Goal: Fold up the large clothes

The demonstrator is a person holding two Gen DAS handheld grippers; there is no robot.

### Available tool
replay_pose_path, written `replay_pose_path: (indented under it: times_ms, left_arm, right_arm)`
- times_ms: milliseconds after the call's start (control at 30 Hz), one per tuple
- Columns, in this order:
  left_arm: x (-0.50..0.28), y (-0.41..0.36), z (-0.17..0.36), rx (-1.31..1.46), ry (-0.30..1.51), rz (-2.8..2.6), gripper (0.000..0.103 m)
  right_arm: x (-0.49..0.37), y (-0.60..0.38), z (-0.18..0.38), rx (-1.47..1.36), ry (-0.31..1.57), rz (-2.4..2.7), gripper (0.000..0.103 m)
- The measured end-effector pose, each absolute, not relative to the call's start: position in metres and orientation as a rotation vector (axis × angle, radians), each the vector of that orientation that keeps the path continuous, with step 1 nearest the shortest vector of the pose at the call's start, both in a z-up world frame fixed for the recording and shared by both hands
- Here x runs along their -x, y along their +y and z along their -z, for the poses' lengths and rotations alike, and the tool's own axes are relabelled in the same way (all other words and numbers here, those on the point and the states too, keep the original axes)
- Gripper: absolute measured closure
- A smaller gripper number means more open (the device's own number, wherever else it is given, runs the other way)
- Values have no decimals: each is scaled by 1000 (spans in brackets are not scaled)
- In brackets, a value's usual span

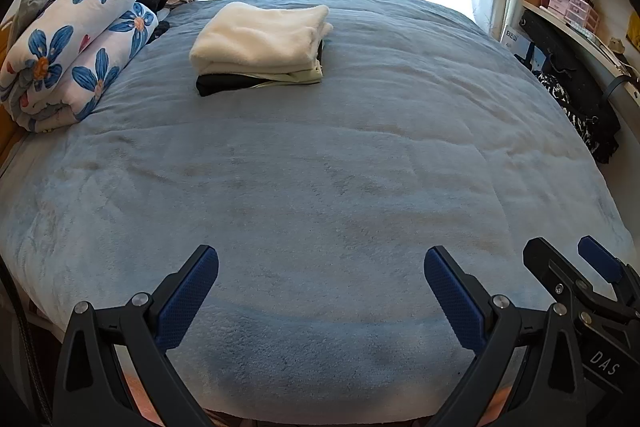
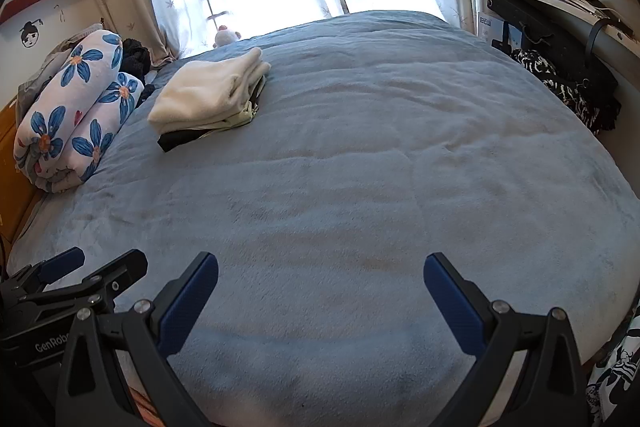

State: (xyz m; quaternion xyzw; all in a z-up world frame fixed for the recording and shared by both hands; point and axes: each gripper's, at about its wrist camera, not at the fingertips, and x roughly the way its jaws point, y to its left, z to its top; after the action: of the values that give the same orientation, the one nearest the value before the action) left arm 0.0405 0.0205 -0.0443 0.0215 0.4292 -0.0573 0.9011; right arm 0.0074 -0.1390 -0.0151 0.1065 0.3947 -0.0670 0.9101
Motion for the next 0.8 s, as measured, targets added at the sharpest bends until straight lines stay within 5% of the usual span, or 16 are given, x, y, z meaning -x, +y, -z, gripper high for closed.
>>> replay_pose_path:
  times_ms: [800]
  left_arm:
    - [-45,18,46,-55,894,120,1]
  right_arm:
    - [-7,-140,15,-220,817,137,0]
